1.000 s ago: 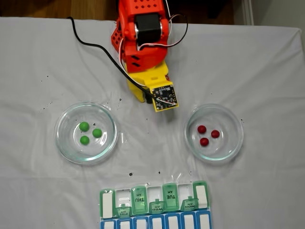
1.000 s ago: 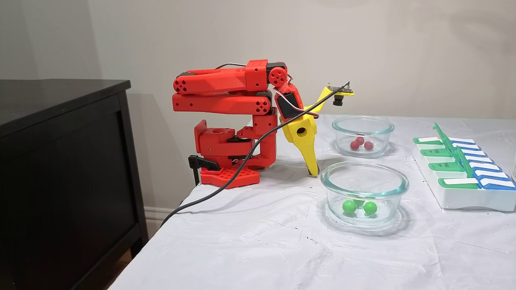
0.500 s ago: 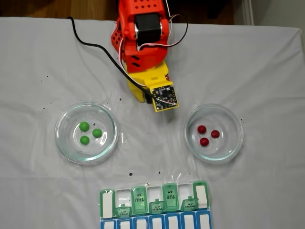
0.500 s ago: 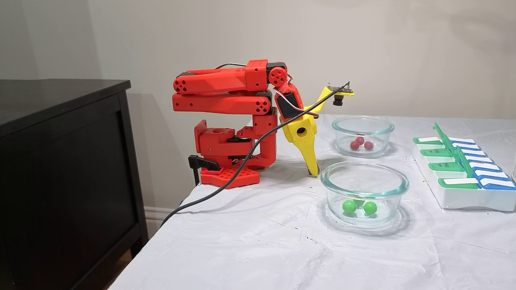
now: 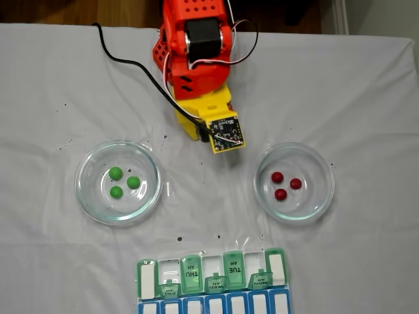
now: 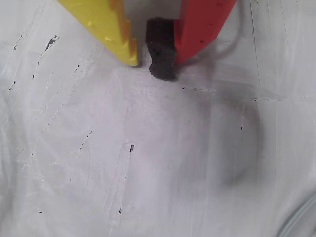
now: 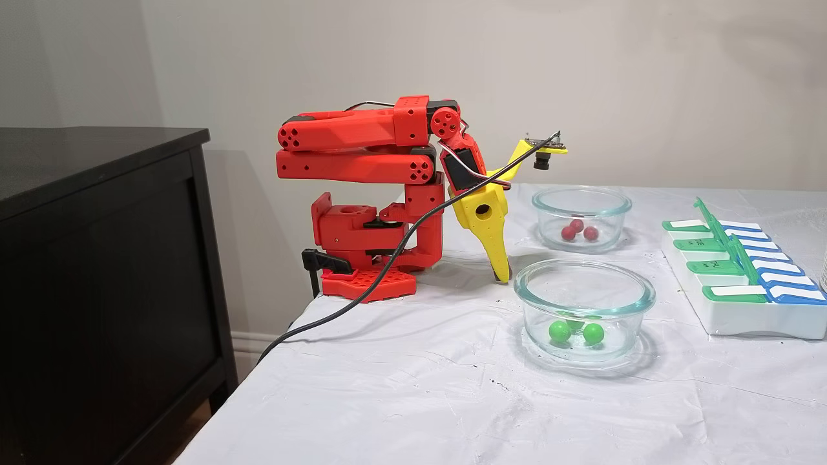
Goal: Sort medicines into box.
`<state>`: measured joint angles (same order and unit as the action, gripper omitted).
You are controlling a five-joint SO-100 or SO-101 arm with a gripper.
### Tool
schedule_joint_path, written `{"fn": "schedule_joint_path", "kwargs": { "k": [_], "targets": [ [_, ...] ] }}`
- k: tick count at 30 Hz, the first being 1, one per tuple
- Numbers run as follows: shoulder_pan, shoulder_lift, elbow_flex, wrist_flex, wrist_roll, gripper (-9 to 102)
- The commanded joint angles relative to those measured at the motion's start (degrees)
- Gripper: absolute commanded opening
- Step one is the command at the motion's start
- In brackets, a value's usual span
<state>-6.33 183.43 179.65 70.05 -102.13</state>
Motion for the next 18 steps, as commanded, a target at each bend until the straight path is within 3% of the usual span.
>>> {"fn": "schedule_joint_path", "kwargs": {
  "k": [1,8,18],
  "targets": [
    [-0.35,0.18,-1.23,0.0,-1.85,7],
    [-4.39,0.18,-1.23,-0.26,0.97,0],
    [-9.84,0.18,-16.0,-1.58,26.89,0]
  ]
}}
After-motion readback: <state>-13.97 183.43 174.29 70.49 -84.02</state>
